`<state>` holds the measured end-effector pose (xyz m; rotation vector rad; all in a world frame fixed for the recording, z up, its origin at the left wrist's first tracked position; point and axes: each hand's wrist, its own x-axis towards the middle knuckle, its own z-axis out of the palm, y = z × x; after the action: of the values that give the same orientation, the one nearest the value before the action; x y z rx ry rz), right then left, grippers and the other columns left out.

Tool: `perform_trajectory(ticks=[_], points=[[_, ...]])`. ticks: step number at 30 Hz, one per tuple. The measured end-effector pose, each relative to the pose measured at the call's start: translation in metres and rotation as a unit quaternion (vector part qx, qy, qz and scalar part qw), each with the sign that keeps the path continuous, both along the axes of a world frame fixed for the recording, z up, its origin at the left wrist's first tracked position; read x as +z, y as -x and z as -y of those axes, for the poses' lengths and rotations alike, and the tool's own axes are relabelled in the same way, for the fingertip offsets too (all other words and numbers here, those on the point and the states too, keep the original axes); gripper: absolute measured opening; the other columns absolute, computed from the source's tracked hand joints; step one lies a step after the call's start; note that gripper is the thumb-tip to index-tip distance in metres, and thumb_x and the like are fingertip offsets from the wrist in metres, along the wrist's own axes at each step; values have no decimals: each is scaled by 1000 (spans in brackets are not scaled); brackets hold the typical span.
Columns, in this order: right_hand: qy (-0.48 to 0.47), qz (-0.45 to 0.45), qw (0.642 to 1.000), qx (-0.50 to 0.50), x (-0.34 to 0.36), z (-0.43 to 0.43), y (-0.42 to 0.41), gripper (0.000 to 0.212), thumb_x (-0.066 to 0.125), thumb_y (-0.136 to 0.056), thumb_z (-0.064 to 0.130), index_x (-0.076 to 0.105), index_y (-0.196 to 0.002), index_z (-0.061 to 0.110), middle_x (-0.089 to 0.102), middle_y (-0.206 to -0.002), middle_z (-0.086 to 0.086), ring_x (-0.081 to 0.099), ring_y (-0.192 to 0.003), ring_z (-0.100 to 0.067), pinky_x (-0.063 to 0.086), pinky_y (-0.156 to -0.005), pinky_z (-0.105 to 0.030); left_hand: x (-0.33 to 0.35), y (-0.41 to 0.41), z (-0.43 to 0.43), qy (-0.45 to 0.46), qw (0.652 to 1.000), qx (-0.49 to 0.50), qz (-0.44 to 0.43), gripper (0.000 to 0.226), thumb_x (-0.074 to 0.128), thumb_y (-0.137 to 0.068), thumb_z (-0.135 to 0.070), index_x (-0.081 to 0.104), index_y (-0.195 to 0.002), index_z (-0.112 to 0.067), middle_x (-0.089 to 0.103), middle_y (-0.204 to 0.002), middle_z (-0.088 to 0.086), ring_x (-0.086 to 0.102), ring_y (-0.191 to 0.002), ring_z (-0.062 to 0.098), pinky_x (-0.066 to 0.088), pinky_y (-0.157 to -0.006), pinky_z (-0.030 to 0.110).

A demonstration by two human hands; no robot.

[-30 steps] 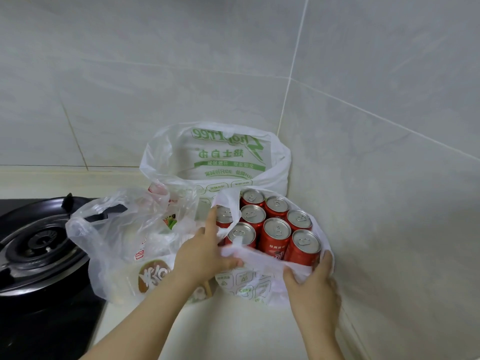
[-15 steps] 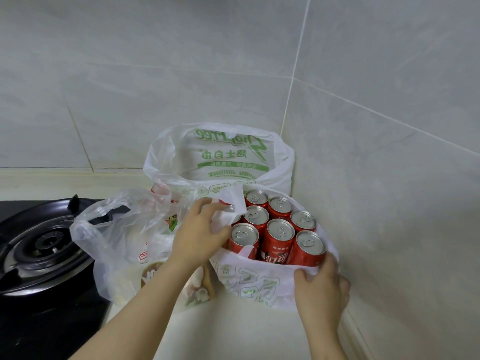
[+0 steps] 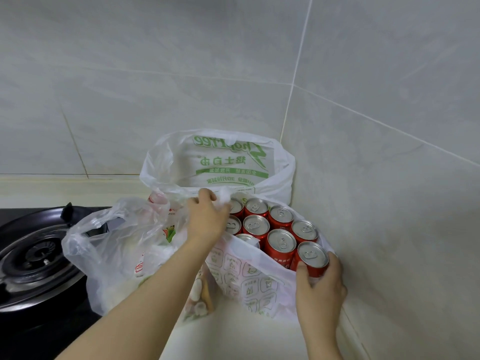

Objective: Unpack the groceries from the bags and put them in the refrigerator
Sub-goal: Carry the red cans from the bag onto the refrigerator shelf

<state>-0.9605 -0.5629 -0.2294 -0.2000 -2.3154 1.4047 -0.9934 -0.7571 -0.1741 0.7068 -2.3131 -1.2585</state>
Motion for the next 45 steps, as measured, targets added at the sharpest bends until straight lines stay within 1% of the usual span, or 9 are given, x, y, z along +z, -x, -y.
perform_trajectory(ticks=[6,16,20,26,32,36,39,42,45], points=[[-10,33,999,18,-1,-1,5,81,50,-63,61,45,-129,14,55,-130,-8,48,-119,-32,41,-100,-49,-21,18,12,109,979,-148,89,29,49,-94,-31,51,-119,-19,41,-129,10,43,-120,28,35,-103,35],[49,43,997,44,-9,-5,15,87,38,-60,75,48,-128,21,61,-122,-3,56,-114,-28,43,-99,-47,1,37,14,-51,988,-136,59,51,47,-97,-27,32,-142,-10,39,-144,9,42,-127,24,33,-97,28],[67,38,995,61,-12,-8,15,87,36,-61,75,48,-130,22,60,-126,-2,53,-118,-25,42,-102,-41,-2,38,18,-94,980,-132,117,49,39,-98,-41,45,-134,-9,51,-129,9,47,-118,25,34,-99,33],[141,127,979,71,-20,-16,27,63,29,-91,62,44,-138,23,49,-139,-5,42,-130,-27,31,-111,-42,-1,40,19,-224,944,-122,208,75,23,-90,-67,23,-148,-20,21,-155,9,21,-140,32,21,-111,48],[140,201,968,59,-22,-20,35,61,23,-93,59,47,-137,24,49,-139,-8,42,-130,-29,29,-111,-43,-8,46,28,-183,938,-122,268,82,31,-81,-77,34,-144,-24,33,-149,12,45,-120,27,35,-104,38],[131,216,965,70,-23,-19,35,72,22,-85,72,47,-136,29,52,-137,-4,44,-128,-27,30,-111,-43,-14,46,26,-203,931,-137,271,78,34,-84,-72,36,-143,-21,36,-147,12,37,-132,33,32,-107,44],[125,181,973,70,-22,-19,27,81,22,-79,80,50,-133,26,55,-134,-1,48,-124,-26,35,-107,-41,-19,42,25,-202,954,-85,206,67,46,-83,-66,55,-116,-8,57,-116,10,54,-100,29,43,-81,34],[116,111,986,45,-27,-15,7,57,40,-90,59,51,-128,19,59,-125,-3,55,-111,-25,41,-90,-31,-27,31,26,-111,983,-51,135,52,46,-87,-59,59,-85,-8,59,-86,11,54,-78,27,41,-73,33],[64,100,991,57,-44,-11,-10,64,65,-77,46,44,-132,22,61,-121,0,60,-107,-22,48,-85,-32,-28,2,18,-35,993,-86,72,43,40,-92,-55,57,-89,-16,60,-85,2,54,-85,20,39,-77,31]])
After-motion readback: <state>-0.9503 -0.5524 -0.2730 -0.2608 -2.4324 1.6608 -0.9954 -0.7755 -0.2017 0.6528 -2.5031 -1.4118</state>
